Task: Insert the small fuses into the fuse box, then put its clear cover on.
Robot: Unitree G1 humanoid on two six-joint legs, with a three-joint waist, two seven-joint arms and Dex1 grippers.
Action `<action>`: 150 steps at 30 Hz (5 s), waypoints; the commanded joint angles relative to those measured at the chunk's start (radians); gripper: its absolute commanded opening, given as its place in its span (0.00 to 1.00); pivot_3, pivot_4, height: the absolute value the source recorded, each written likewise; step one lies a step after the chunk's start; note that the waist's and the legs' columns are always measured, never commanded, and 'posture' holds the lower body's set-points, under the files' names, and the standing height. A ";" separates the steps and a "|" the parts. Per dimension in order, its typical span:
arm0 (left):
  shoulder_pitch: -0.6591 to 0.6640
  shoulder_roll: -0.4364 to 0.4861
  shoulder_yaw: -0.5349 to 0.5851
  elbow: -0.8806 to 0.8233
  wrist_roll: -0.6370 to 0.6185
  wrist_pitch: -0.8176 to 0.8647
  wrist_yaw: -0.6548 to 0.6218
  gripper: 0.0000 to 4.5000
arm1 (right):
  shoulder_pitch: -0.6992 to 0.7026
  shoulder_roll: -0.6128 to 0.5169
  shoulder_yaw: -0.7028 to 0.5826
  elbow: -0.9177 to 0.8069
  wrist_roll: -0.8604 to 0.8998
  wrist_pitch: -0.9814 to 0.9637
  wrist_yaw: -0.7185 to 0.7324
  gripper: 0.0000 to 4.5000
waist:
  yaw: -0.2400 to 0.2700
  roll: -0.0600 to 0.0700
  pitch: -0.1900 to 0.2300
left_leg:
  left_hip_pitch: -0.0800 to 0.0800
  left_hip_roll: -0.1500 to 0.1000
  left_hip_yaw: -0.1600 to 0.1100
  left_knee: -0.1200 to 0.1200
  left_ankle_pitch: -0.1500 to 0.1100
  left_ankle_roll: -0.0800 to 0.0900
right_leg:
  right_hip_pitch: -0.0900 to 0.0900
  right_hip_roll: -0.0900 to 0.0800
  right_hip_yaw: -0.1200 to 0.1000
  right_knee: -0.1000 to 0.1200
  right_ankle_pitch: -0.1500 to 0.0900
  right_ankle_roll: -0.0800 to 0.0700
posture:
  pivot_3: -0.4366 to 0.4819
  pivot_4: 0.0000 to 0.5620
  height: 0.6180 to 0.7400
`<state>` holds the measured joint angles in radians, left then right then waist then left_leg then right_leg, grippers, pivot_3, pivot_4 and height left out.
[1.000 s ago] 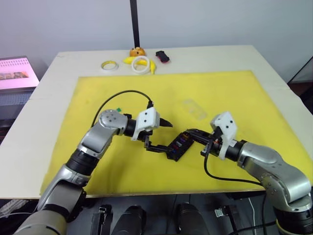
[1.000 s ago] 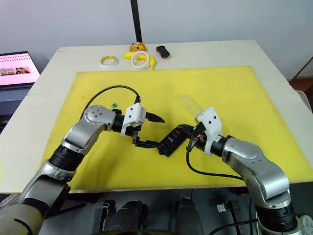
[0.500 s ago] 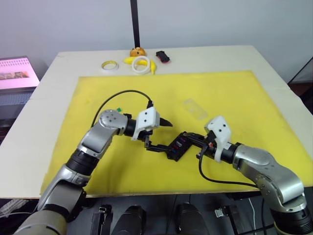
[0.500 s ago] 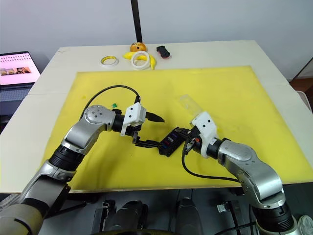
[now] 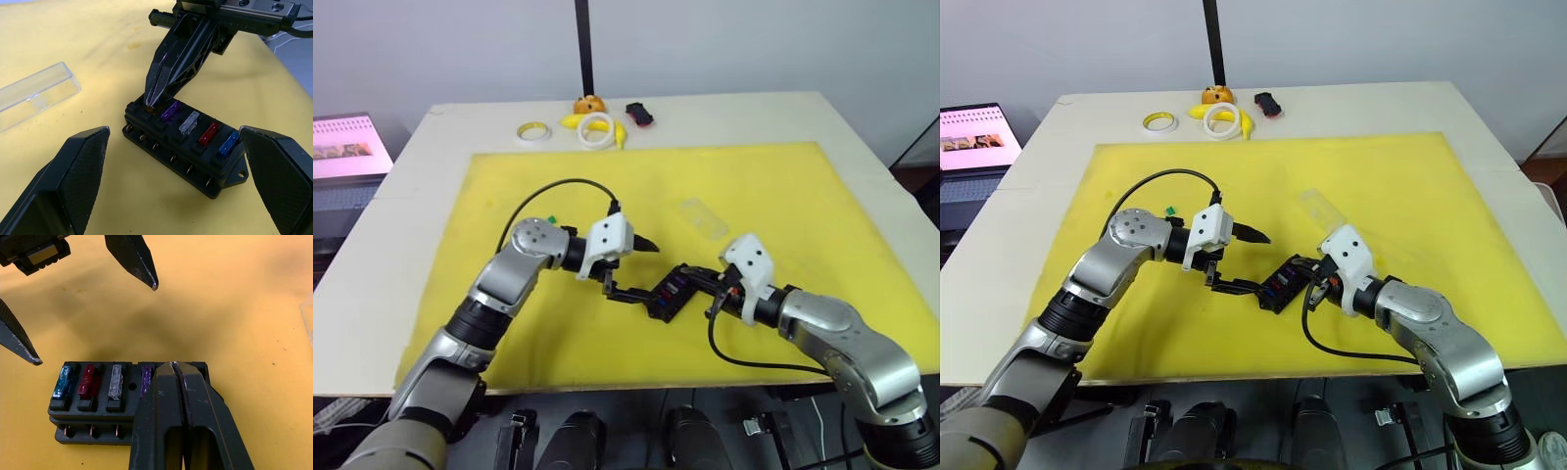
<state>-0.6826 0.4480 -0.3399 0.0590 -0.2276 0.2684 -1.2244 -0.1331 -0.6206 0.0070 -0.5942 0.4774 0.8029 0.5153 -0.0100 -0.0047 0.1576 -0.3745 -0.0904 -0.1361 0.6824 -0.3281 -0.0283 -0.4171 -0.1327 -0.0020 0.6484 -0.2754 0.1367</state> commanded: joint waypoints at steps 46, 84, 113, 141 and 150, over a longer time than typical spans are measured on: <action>-0.245 0.291 0.652 0.750 -0.439 1.032 0.402 1.00 | -0.149 -0.253 -0.207 0.018 0.281 -0.006 0.270 0.99 | 0.010 -0.003 0.001 | 0.000 -0.002 0.000 0.001 -0.001 0.001 | 0.000 -0.001 -0.001 0.000 0.000 0.000 | 0.48 0.27 1.00; -0.421 0.106 0.767 1.172 -0.309 0.759 0.412 1.00 | -0.146 -0.141 -0.131 -0.082 0.279 0.040 0.089 0.99 | 0.006 -0.004 0.001 | -0.002 -0.003 0.000 0.002 0.000 0.000 | -0.006 -0.001 -0.001 0.007 0.000 0.000 | 0.48 0.27 1.00; -0.391 0.088 0.810 1.198 -0.276 0.660 0.486 0.46 | -0.129 -0.175 -0.146 -0.077 0.278 0.035 0.092 1.00 | 0.001 -0.004 0.001 | -0.002 -0.003 0.000 0.001 0.000 -0.001 | -0.007 -0.001 -0.001 0.008 0.000 0.000 | 0.48 0.27 1.00; -0.399 0.144 0.728 0.965 -0.308 0.848 0.261 0.01 | -0.127 -0.100 -0.229 -0.087 0.442 0.089 -0.004 1.00 | -0.008 -0.005 0.001 | -0.002 -0.001 0.001 0.001 0.000 -0.001 | -0.008 -0.001 -0.001 0.009 0.000 0.000 | 0.48 0.27 1.00; -0.282 -0.003 0.750 0.411 -0.545 1.146 0.287 0.01 | -0.216 0.118 -0.243 -0.022 0.734 0.140 -0.317 1.00 | -0.003 -0.005 0.001 | -0.003 0.000 0.000 0.001 0.000 -0.001 | -0.008 -0.002 0.000 0.009 0.000 0.000 | 0.48 0.27 1.00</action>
<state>-0.9490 0.4558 0.3792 0.5640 -0.7028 1.3679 -0.9596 -0.3241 -0.5331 -0.2114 -0.6220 1.1305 0.9542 0.2732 -0.0128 -0.0094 0.1583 -0.3773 -0.0906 -0.1366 0.6839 -0.3276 -0.0293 -0.4252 -0.1344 -0.0016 0.6571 -0.2753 0.1366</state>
